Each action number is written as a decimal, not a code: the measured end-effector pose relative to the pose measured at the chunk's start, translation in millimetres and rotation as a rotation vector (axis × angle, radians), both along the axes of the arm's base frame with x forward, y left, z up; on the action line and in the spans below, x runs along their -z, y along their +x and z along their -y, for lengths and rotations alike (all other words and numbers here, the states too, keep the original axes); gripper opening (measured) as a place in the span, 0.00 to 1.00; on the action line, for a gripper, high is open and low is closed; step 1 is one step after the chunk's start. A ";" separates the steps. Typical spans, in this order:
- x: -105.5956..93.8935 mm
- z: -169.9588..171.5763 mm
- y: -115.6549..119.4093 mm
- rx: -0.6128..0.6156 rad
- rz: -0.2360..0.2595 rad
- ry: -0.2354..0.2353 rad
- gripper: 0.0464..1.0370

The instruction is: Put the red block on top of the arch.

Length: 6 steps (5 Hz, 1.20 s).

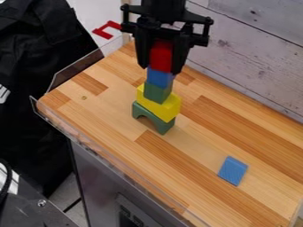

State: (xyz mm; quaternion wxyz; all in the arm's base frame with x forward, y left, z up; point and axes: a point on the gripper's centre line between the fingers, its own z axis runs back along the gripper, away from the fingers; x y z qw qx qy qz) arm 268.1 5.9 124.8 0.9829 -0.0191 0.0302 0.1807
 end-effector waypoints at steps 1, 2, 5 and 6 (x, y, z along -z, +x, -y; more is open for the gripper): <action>1.7 -0.2 -0.4 -0.011 -0.014 0.001 0.88; 0.6 -0.4 0.5 -0.032 -0.012 0.001 0.97; -42.2 7.8 -3.0 -0.052 0.077 0.030 0.96; -50.8 22.5 -3.6 0.013 0.096 0.049 0.96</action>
